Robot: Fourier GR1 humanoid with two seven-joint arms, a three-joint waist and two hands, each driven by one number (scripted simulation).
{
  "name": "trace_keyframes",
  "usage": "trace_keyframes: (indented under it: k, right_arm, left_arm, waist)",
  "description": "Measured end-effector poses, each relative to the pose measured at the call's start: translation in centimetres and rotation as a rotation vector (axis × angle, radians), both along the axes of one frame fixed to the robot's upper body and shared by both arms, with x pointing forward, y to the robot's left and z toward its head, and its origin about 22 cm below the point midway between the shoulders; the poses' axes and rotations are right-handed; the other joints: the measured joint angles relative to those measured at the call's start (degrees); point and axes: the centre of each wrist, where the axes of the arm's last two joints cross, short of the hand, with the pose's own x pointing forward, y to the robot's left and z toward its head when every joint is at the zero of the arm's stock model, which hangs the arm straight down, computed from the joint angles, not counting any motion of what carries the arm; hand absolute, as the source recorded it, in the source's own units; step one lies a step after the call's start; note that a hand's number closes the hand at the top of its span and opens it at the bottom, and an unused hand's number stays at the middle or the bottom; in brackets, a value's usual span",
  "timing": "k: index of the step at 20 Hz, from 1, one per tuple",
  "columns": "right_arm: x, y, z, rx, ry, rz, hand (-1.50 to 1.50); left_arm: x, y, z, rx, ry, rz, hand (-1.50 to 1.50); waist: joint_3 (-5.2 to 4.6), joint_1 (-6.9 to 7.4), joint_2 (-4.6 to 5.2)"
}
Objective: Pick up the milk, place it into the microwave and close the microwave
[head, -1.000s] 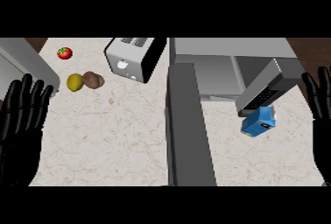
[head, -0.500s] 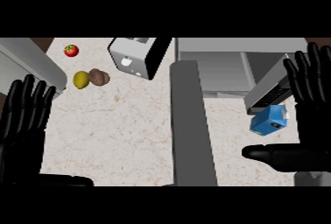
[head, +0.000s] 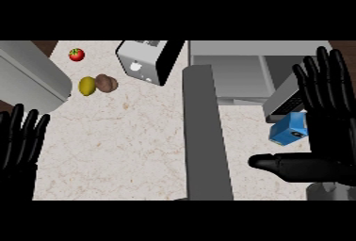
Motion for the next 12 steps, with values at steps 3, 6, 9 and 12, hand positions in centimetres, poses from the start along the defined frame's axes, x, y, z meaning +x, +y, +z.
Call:
trace_keyframes:
  k: [3, 6, 9, 12]
  right_arm:
    - [0.2, -0.2, -0.9, -0.011, 0.005, -0.051, -1.5]
    - [0.5, -0.7, -1.2, -0.032, 0.015, -0.102, -1.5]
    - [1.3, -1.2, -2.7, -0.041, 0.038, -0.15, -1.5]
    - [0.7, -2.5, -3.7, -0.039, 0.058, -0.182, -1.5]
  left_arm:
    - [-0.8, 0.6, -0.5, -0.004, 0.009, 0.001, -1.5]
    - [-1.1, 0.7, -0.6, -0.004, 0.011, 0.004, -1.5]
    - [-1.6, 0.8, -1.0, -0.002, 0.008, 0.008, -1.5]
    - [-2.3, 1.2, -1.6, -0.005, 0.009, 0.01, -1.5]
  waist:
    - [0.0, 0.01, 0.0]
    - [0.01, -0.03, 0.02]
    - [0.03, 0.01, 0.05]
    - [0.04, -0.06, 0.03]
